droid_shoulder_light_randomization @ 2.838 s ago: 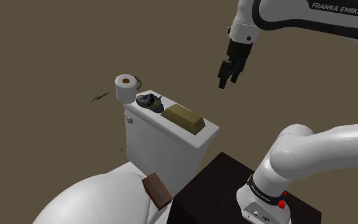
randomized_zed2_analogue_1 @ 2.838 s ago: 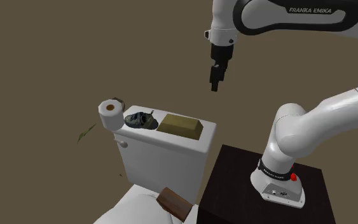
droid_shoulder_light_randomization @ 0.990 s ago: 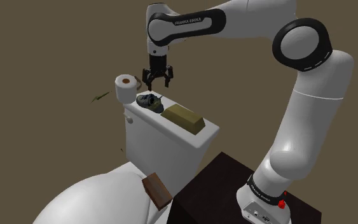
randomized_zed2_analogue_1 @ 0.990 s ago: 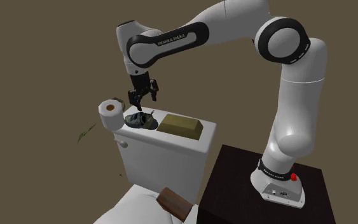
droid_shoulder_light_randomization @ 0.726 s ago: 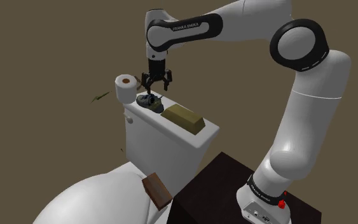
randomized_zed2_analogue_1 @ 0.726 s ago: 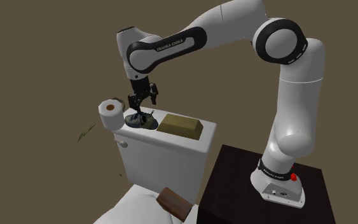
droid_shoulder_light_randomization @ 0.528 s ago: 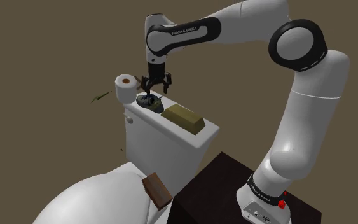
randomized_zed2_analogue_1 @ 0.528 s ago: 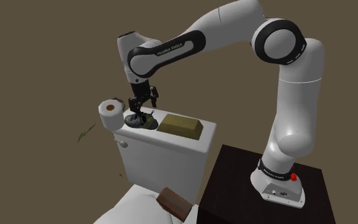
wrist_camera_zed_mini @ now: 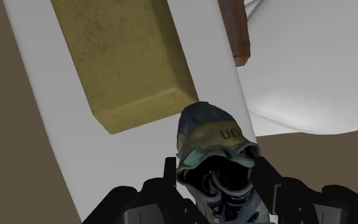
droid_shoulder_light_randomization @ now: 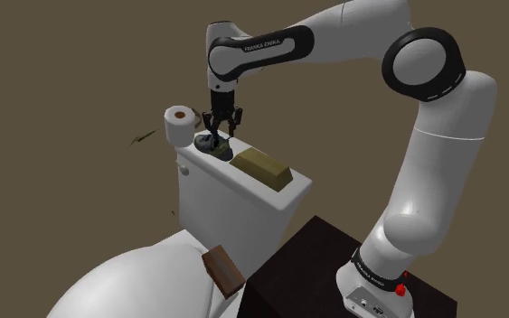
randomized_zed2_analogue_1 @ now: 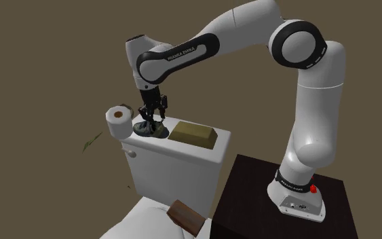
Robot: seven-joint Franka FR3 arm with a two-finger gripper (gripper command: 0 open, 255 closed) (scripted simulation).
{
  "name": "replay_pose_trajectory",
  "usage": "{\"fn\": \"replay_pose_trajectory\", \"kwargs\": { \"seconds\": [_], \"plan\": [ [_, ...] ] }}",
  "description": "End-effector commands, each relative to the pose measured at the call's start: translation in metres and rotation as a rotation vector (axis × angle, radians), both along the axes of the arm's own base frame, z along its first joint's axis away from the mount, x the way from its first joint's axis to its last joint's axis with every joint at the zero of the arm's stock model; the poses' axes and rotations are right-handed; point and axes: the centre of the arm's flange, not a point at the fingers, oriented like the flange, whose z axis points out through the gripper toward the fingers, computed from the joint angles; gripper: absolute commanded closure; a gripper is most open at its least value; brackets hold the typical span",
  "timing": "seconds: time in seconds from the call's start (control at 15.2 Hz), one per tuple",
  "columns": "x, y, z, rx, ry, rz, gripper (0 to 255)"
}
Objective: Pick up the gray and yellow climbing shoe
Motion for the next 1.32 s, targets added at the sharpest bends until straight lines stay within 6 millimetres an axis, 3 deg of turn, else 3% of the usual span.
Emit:
{"fn": "replay_pose_trajectory", "kwargs": {
  "seconds": [0.0,0.13,1.12,1.25],
  "plan": [
    [0.0,0.0,0.0,0.0,-0.001,-0.001,255],
    [0.0,0.0,0.0,0.0,-0.001,-0.001,255],
    [0.0,0.0,0.079,0.0,-0.001,-0.001,255],
    [0.0,0.0,0.08,0.0,-0.001,-0.001,255]
  ]
}}
